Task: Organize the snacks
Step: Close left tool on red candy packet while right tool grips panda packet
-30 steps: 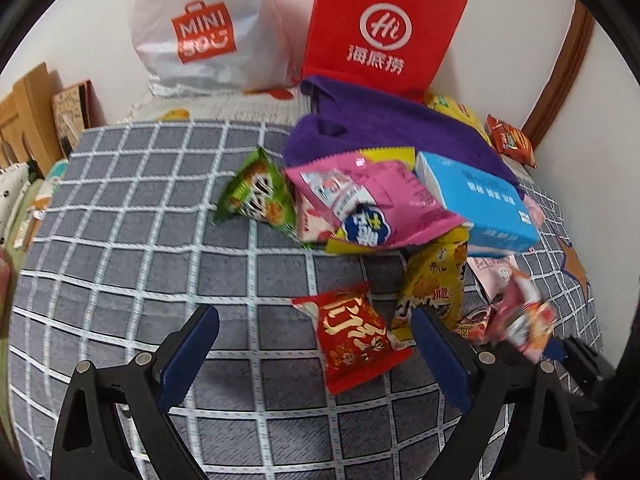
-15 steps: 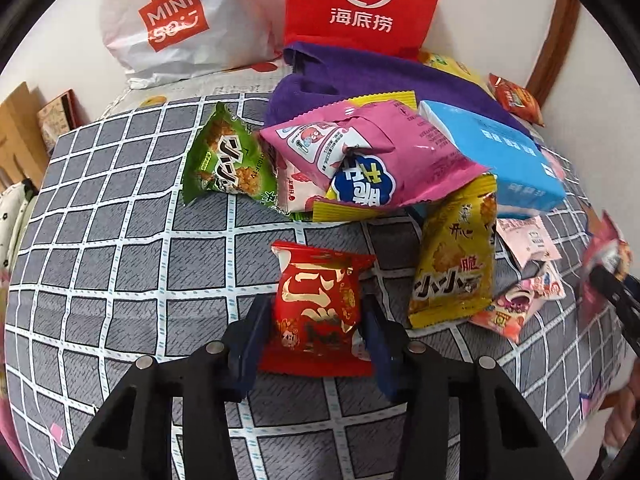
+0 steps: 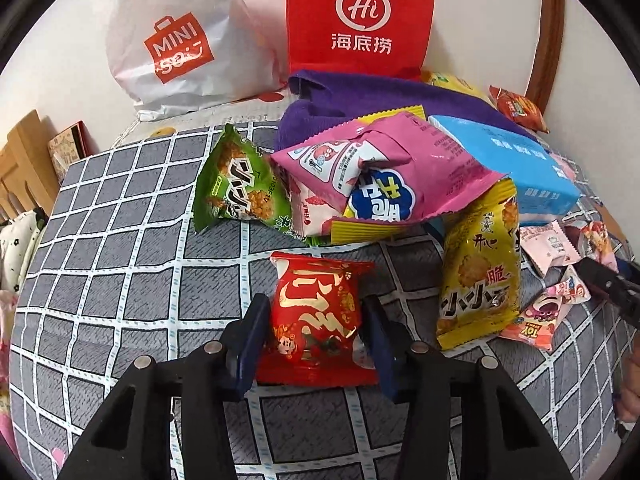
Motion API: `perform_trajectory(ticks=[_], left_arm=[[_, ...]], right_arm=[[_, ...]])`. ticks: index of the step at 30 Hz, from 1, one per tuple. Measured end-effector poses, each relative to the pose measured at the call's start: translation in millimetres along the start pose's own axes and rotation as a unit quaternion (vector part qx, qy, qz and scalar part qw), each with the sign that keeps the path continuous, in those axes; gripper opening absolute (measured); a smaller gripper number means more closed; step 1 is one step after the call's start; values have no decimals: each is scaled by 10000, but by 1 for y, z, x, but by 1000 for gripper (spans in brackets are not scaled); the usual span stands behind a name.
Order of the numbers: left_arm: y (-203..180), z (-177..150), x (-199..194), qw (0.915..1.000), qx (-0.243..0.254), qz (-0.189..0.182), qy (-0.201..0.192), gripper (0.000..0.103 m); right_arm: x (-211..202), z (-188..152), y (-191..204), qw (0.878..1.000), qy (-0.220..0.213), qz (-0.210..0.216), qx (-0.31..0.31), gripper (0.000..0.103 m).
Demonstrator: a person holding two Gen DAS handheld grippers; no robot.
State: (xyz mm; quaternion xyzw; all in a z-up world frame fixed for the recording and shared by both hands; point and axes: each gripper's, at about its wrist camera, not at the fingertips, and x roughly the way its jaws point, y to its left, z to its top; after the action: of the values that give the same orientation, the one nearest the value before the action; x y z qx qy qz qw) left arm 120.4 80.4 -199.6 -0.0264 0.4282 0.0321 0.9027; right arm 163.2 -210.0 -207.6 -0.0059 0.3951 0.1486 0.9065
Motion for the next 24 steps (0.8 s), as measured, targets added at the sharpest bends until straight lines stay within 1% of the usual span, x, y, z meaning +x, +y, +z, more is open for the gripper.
perform_trajectory(ticks=[2, 5, 7, 11, 12, 16, 18, 20, 22, 23, 24], left_arm=[[3, -1, -1, 9999, -68, -80, -22, 45], [5, -2, -2, 9998, -129, -149, -35, 45], [4, -2, -1, 9999, -102, -118, -28, 45], [1, -1, 0, 10000, -46, -51, -12, 45], [1, -1, -1, 10000, -58, -49, -16, 43], [6, 0, -2, 9997, -169, -176, -44, 38], [6, -1, -4, 9997, -116, -215, 14, 38], [7, -2, -10, 9989, -149, -415, 149, 38], [8, -1, -17, 9979, -209, -584, 187, 37], [7, -1, -21, 9977, -212, -608, 186, 37], [5, 0, -27, 9977, -186, -633, 159, 37]], right_arm=[[4, -2, -2, 10000, -14, -64, 28, 61], [5, -1, -6, 9999, -6, 74, 119, 61], [7, -1, -9, 9996, 15, 190, 217, 61], [8, -1, -9, 9995, 25, 194, 253, 59], [7, -1, -9, 9995, 19, 187, 244, 59], [5, -1, -7, 9996, -35, 231, 183, 54], [3, -2, -6, 9996, -71, 233, 113, 51], [-1, -2, -3, 9997, -70, 248, 23, 48], [-7, -1, -1, 9996, -43, 269, 20, 46], [-11, 1, -1, 9995, -49, 296, 63, 40], [-15, 3, -1, 9994, -57, 321, 101, 40]])
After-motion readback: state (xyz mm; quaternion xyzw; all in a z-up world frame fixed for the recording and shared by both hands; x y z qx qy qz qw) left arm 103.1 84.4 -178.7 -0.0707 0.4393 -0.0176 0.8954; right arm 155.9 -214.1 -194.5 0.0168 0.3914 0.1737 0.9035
